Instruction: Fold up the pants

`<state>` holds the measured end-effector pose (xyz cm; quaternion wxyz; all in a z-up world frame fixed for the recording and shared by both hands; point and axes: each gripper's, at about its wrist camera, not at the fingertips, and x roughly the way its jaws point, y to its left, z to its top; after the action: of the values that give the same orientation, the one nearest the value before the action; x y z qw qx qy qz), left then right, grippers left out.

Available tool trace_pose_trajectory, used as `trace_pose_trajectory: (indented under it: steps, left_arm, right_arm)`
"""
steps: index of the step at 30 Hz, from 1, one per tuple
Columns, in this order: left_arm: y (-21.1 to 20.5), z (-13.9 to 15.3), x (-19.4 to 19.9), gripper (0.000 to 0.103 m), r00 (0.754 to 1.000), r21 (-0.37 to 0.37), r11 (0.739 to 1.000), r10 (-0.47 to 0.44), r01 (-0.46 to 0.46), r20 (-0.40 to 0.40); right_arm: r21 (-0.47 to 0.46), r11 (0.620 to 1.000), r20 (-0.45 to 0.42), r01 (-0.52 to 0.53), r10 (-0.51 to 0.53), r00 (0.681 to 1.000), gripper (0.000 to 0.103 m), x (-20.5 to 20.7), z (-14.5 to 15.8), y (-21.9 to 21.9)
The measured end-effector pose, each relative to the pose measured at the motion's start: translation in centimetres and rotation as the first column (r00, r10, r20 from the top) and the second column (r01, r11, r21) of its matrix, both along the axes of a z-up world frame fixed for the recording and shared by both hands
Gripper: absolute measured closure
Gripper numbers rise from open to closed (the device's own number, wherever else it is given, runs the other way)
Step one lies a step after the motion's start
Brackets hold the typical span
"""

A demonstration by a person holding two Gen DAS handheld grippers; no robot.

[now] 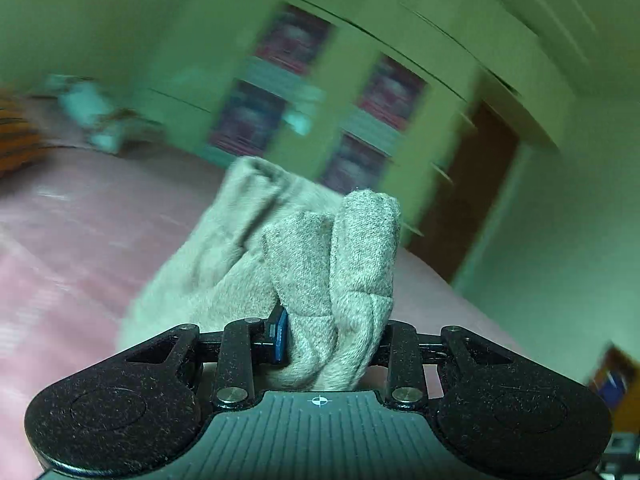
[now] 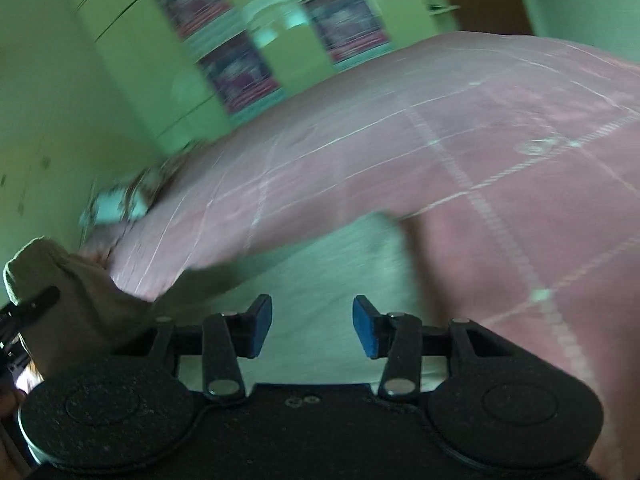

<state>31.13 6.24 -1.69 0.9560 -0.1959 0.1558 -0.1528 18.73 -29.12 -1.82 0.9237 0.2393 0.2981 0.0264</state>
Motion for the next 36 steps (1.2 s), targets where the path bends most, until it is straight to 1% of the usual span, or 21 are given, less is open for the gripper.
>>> trace_pose_trajectory:
  steps: [2,3,4,5,6,9,11,14,17,19,21,23,25,27,29,30,31,32,33,35,36]
  left_arm:
    - [-5.9,-0.2,0.7,0.064,0.99,0.011,0.991,-0.136,0.136,-0.035]
    - [-8.8,-0.8,1.3,0.051,0.971,0.014,0.974,-0.223,0.225,-0.084]
    - [-11.1,-1.2,1.3,0.041,0.955,0.023,0.962,-0.268,0.273,-0.123]
    - [-12.6,-1.6,0.9,0.036,0.954,0.043,0.96,-0.269,0.276,-0.136]
    - [-13.1,-1.8,0.3,0.027,0.962,0.055,0.967,-0.242,0.25,-0.13]
    - [-11.6,-1.9,-1.0,0.026,0.972,0.037,0.979,-0.193,0.2,-0.134]
    - [-9.5,-1.6,-2.2,0.026,0.982,0.075,0.986,-0.14,0.151,-0.127]
    - [-5.8,-1.8,-4.6,0.026,0.989,0.116,0.99,-0.068,0.083,-0.132]
    - [-2.0,-2.3,-6.9,0.026,0.989,0.15,0.988,0.004,0.019,-0.149]
    - [0.1,-3.0,-8.3,0.026,0.984,0.161,0.987,0.043,-0.015,-0.171]
    - [1.8,-3.7,-9.3,0.026,0.981,0.166,0.986,0.067,-0.036,-0.185]
    - [3.2,-4.6,-9.4,0.026,0.978,0.163,0.986,0.074,-0.042,-0.196]
    - [3.3,-5.2,-9.9,0.026,0.978,0.18,0.983,0.066,-0.03,-0.2]
    - [3.1,-6.0,-9.8,0.026,0.978,0.207,0.978,0.044,-0.001,-0.202]
    - [2.6,-6.3,-9.7,0.026,0.978,0.232,0.972,0.016,0.033,-0.206]
    - [2.5,-6.6,-10.0,0.026,0.978,0.239,0.97,0.005,0.046,-0.207]
    - [2.4,-6.9,-10.2,0.026,0.978,0.241,0.969,-0.007,0.058,-0.207]
    - [2.1,-6.8,-9.9,0.026,0.978,0.243,0.968,-0.01,0.062,-0.208]
    - [2.0,-6.9,-9.8,0.026,0.977,0.241,0.969,-0.01,0.062,-0.212]
    - [1.8,-7.3,-9.4,0.026,0.975,0.235,0.97,-0.008,0.061,-0.223]
    - [1.8,-7.4,-9.3,0.026,0.974,0.236,0.97,-0.005,0.06,-0.227]
  right_arm:
    - [0.022,0.999,0.001,0.046,-0.046,0.999,0.065,-1.1,-0.2,-2.3]
    - [0.035,0.997,-0.001,0.066,-0.066,0.998,0.064,-1.6,-0.3,-3.4]
    - [0.048,0.995,-0.004,0.087,-0.087,0.996,0.064,-1.9,-0.6,-4.5]
    - [0.06,0.992,-0.009,0.109,-0.108,0.994,0.064,-2.3,-0.8,-5.6]
    - [0.074,0.989,-0.016,0.127,-0.126,0.992,0.062,-2.4,-0.9,-6.5]
    - [0.127,0.982,-0.011,0.143,-0.143,0.99,0.062,-2.9,-1.3,-8.6]
    - [0.16,0.98,-0.004,0.116,-0.117,0.993,0.061,-2.8,-1.8,-8.6]
    - [0.248,0.968,-0.009,0.029,-0.027,1.0,0.061,-1.7,-2.9,-7.1]
    - [0.364,0.93,-0.025,-0.048,0.061,0.998,0.06,-0.2,-4.3,-5.2]
    - [0.414,0.909,-0.051,-0.05,0.077,0.996,0.059,1.0,-4.9,-4.5]
    - [0.433,0.901,-0.068,-0.038,0.075,0.995,0.056,1.5,-5.4,-3.7]
    - [0.472,0.882,-0.11,-0.012,0.073,0.991,0.053,2.1,-6.0,-3.5]
    - [0.508,0.861,-0.122,0.003,0.069,0.99,0.051,2.7,-6.3,-3.4]
    - [0.513,0.858,-0.141,0.018,0.064,0.988,0.05,3.4,-6.5,-3.0]
    - [0.497,0.867,-0.133,0.034,0.038,0.99,0.05,4.0,-6.0,-2.6]
    - [0.481,0.876,-0.108,0.025,0.03,0.994,0.053,4.1,-5.6,-2.2]
    - [0.456,0.89,-0.09,0.018,0.026,0.996,0.063,4.1,-5.4,-1.7]
    - [0.427,0.904,-0.086,0.015,0.024,0.996,0.063,4.3,-5.3,-1.4]
    - [0.404,0.914,-0.113,0.028,0.019,0.993,0.063,4.7,-5.5,-1.0]
    - [0.406,0.913,-0.143,0.037,0.023,0.989,0.057,5.2,-6.0,-0.8]
    - [0.403,0.915,-0.146,0.03,0.031,0.989,0.051,5.4,-6.0,-0.7]
